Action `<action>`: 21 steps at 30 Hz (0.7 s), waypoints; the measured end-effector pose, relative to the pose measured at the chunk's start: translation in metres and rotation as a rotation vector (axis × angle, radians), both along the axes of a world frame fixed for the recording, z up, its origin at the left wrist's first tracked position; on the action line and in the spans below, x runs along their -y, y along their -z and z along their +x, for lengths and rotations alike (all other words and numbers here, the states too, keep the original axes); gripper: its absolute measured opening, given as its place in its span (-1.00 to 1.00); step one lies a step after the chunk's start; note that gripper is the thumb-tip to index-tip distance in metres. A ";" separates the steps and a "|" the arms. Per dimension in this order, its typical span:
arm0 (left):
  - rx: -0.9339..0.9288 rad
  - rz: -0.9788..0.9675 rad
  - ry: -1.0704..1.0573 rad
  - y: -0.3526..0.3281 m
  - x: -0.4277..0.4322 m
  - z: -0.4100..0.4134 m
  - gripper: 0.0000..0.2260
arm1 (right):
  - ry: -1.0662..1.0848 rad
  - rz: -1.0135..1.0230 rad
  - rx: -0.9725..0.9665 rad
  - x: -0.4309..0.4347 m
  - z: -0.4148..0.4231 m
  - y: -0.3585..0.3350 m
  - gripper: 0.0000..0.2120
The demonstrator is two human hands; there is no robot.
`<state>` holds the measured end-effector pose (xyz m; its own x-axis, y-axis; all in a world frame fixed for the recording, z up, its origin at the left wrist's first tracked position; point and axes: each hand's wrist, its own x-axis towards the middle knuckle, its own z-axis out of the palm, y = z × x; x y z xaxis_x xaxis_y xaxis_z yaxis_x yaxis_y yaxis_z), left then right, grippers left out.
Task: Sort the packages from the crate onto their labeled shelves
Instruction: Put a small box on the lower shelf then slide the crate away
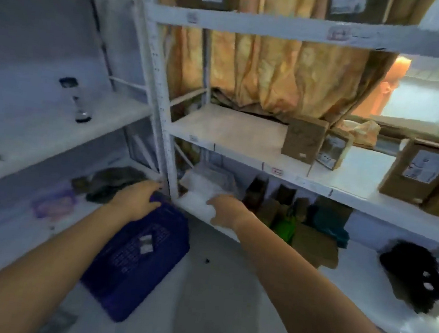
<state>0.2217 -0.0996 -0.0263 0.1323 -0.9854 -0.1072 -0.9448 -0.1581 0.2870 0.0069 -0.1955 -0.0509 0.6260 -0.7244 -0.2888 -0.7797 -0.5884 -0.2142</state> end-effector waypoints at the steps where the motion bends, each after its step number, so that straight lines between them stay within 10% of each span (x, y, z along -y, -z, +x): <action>1: -0.023 -0.014 -0.058 0.001 -0.014 0.020 -0.60 | -0.046 -0.003 -0.005 -0.004 0.026 0.000 -0.49; 21: -0.115 0.277 -0.610 0.183 0.042 0.283 -0.59 | -0.478 0.065 -0.108 0.177 0.359 0.163 -0.57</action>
<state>0.5042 -0.1413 -0.2098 0.6286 -0.6721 -0.3913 -0.6292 -0.7353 0.2521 0.3660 -0.3723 -0.2139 0.8478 -0.3418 -0.4054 -0.4454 -0.8739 -0.1948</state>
